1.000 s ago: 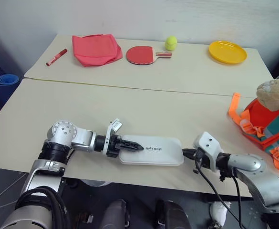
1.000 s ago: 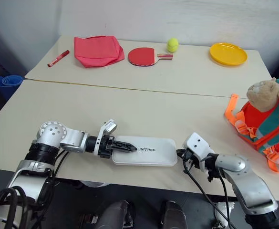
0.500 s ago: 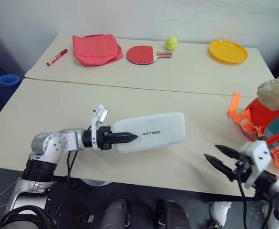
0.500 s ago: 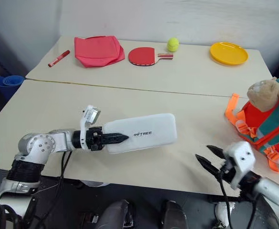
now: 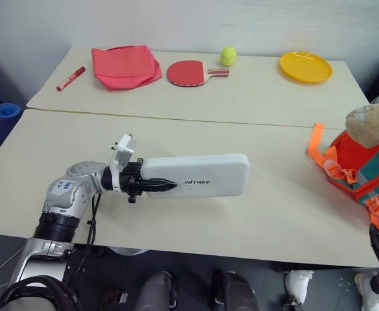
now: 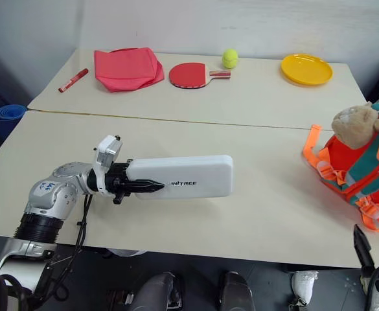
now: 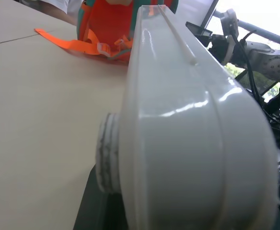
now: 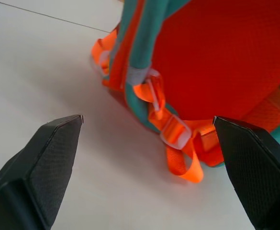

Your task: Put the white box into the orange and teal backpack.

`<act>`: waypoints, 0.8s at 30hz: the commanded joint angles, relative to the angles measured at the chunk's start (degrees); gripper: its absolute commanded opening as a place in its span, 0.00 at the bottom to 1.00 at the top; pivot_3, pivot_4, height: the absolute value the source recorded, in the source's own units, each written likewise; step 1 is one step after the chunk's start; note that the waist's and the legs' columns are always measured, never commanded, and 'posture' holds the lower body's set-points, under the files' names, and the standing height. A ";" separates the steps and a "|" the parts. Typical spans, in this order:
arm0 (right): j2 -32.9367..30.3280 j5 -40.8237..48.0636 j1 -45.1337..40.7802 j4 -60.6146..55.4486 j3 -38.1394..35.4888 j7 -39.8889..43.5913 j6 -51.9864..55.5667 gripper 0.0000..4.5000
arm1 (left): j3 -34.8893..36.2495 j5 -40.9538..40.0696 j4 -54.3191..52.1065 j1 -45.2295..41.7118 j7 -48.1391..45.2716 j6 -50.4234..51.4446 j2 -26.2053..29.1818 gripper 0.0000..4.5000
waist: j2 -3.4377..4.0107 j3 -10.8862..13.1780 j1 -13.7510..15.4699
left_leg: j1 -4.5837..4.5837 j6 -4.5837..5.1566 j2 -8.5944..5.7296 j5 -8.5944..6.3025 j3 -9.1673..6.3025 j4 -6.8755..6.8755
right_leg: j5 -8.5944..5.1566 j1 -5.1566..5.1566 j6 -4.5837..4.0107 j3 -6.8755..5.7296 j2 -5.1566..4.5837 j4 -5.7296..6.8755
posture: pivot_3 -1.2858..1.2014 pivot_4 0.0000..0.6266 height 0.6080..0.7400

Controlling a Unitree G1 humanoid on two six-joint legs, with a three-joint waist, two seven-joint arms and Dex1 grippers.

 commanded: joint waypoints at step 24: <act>-16.50 4.37 -40.56 12.00 29.32 8.52 6.82 0.00 | 8.25 -3.57 -0.80 0.15 -4.72 10.53 4.62 0.28 | -0.07 0.07 -1.59 | -0.14 0.55 -0.06 0.41 0.65 0.12 | 0.16 -0.55 0.24 0.68 -0.04 0.68 | 0.52 0.24 1.00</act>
